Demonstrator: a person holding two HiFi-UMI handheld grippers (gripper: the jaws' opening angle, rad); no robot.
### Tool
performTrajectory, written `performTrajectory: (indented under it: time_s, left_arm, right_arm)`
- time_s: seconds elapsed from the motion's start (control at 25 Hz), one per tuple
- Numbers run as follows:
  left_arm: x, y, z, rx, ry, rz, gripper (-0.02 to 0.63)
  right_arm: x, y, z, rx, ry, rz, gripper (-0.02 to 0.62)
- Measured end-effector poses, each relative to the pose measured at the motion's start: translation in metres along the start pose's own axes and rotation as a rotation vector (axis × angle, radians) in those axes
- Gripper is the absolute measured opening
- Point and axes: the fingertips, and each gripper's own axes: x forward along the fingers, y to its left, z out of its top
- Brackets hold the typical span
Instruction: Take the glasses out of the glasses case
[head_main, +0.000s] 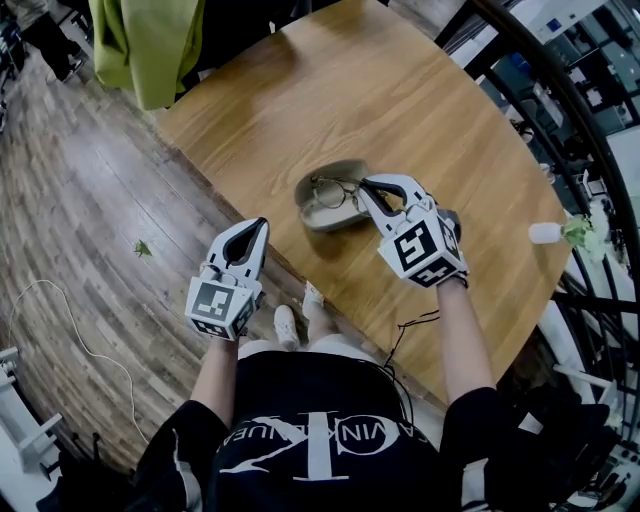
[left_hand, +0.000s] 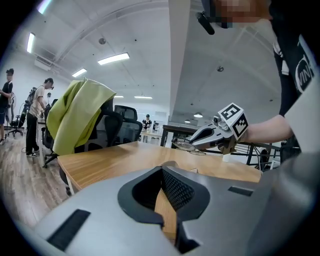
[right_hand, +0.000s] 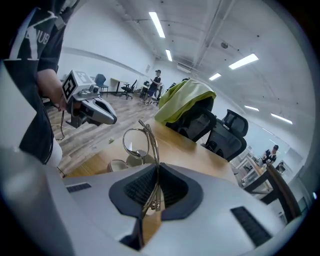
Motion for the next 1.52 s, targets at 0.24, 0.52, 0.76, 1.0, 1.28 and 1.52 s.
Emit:
performTrajectory:
  time_s: [0.24, 0.52, 0.76, 1.0, 1.28, 1.52]
  left_arm:
    - [-0.008, -0.002, 0.007, 0.009, -0.023, -0.014, 0.015]
    - [-0.017, -0.008, 0.015, 0.033, -0.031, -0.021, 0.015]
    - [-0.02, -0.013, 0.027, 0.048, -0.058, -0.034, 0.015]
    - [-0.023, -0.014, 0.036, 0.065, -0.092, -0.045, 0.015]
    - [-0.026, -0.019, 0.059, 0.078, -0.116, -0.053, 0.015]
    - [-0.03, -0.022, 0.071, 0.085, -0.141, -0.061, 0.015]
  right_arm:
    - [-0.015, 0.004, 0.002, 0.115, -0.038, -0.045, 0.035]
    - [-0.039, 0.01, 0.0, 0.276, -0.08, -0.108, 0.035]
    - [-0.06, 0.015, -0.01, 0.406, -0.142, -0.168, 0.035]
    - [-0.078, 0.02, -0.015, 0.498, -0.18, -0.226, 0.035]
    - [-0.099, 0.016, -0.012, 0.605, -0.248, -0.293, 0.035]
    - [-0.114, 0.016, -0.009, 0.64, -0.289, -0.337, 0.035]
